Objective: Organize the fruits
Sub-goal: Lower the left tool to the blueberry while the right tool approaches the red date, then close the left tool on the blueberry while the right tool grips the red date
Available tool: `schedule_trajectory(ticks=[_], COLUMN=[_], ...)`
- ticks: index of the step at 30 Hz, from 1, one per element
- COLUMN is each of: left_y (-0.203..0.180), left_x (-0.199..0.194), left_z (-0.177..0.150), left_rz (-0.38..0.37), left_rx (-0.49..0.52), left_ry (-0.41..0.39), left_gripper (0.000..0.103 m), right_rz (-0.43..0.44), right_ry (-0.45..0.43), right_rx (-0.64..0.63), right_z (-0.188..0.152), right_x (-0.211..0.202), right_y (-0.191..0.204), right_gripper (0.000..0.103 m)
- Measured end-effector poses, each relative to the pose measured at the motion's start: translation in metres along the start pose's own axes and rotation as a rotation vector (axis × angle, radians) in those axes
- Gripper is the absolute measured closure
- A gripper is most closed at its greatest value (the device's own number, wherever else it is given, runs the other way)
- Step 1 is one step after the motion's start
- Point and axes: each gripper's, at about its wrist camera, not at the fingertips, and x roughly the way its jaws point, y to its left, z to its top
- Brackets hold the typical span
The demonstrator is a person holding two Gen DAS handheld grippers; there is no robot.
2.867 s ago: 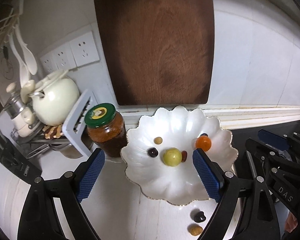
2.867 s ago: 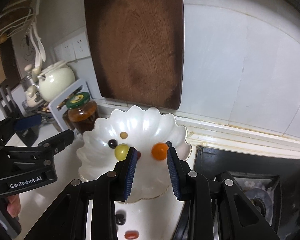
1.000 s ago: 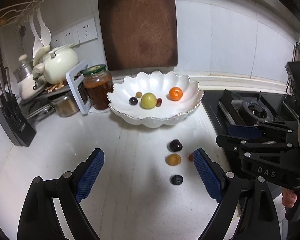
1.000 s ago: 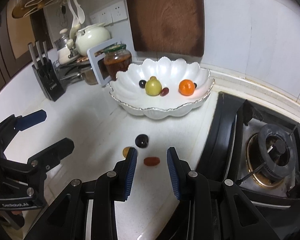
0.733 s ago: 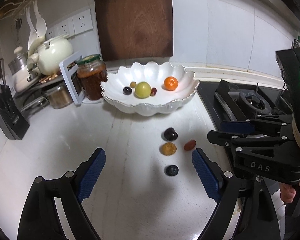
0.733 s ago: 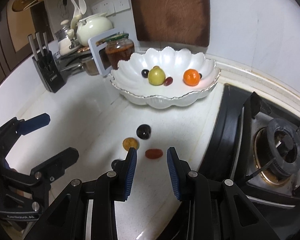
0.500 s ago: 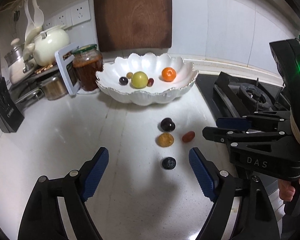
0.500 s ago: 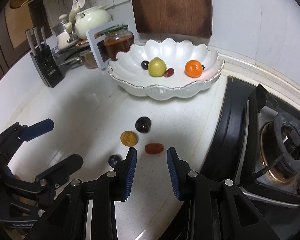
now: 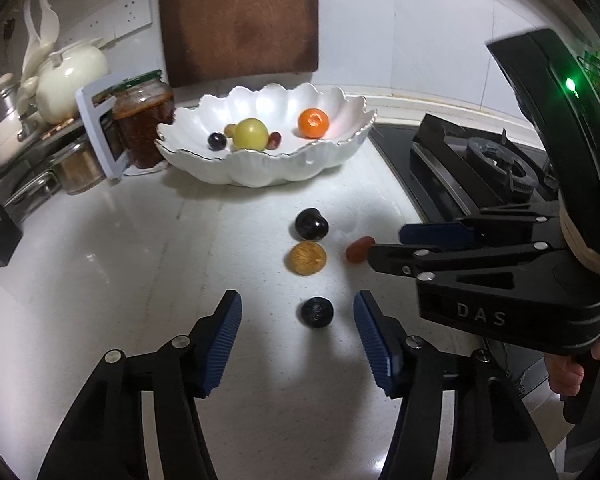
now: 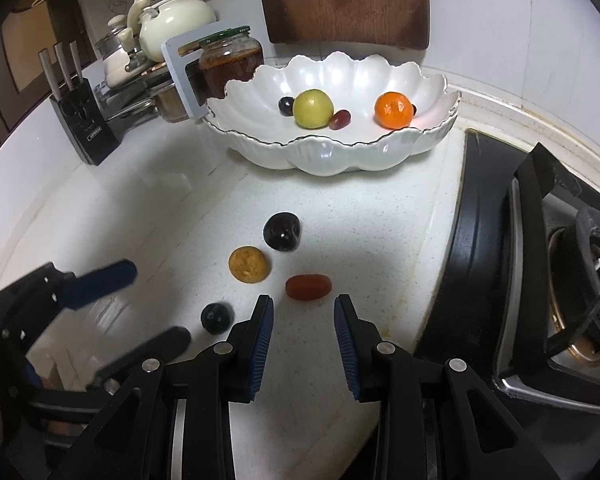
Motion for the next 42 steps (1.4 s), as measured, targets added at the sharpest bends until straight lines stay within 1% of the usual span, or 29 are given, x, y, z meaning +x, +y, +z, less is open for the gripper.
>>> schedule_trajectory(ticks=[2,3,4,5,8,15,20,23,25,28,33,36,42], left_y=[-0.001,-0.001,-0.001,-0.001,-0.002,-0.002,0.001,0.001,0.001,0.001,0.002,0.002,0.005], left_x=[0.003,0.005,0.007,0.008,0.013,0.023,0.029,0.032,0.034,0.037,0.04,0.04,0.032], left_z=[-0.001,-0.001,-0.001,-0.001,-0.001,-0.002,-0.002,-0.002,-0.002,-0.002,-0.003,-0.003,0.0], left_rz=[-0.006,-0.008,-0.013,-0.018,-0.027,-0.046,-0.07,-0.076,-0.087,-0.1,-0.106,-0.106,-0.093], left_rx=[0.002,0.002,0.001,0.0,-0.002,-0.005,-0.017,-0.019,-0.027,-0.033,-0.044,-0.05,-0.064], left_ry=[0.004,0.008,0.012,0.017,0.029,0.05,0.069,0.073,0.078,0.088,0.095,0.093,0.072], left_gripper=[0.049,0.05,0.052,0.054,0.058,0.06,0.065,0.065,0.065,0.07,0.079,0.08,0.08], right_rz=[0.0,-0.005,-0.009,-0.011,-0.013,-0.024,-0.027,-0.029,-0.028,-0.029,-0.035,-0.031,-0.035], right_ry=[-0.003,-0.002,-0.003,-0.006,-0.005,0.012,0.022,0.025,0.024,0.025,0.03,0.028,0.016], right_rx=[-0.003,-0.006,-0.007,-0.008,-0.008,-0.021,-0.028,-0.025,-0.025,-0.033,-0.041,-0.036,-0.03], right_z=[0.001,0.002,0.003,0.003,0.004,0.005,0.005,0.005,0.005,0.006,0.007,0.006,0.002], right_x=[0.002,0.004,0.005,0.006,0.009,0.021,0.027,0.029,0.029,0.031,0.034,0.034,0.028], right_y=[0.0,0.001,0.0,0.0,0.0,0.001,0.002,0.001,0.002,0.002,0.003,0.002,0.004], right_gripper=[0.07,0.067,0.061,0.059,0.059,0.059,0.059,0.059,0.059,0.061,0.072,0.074,0.074])
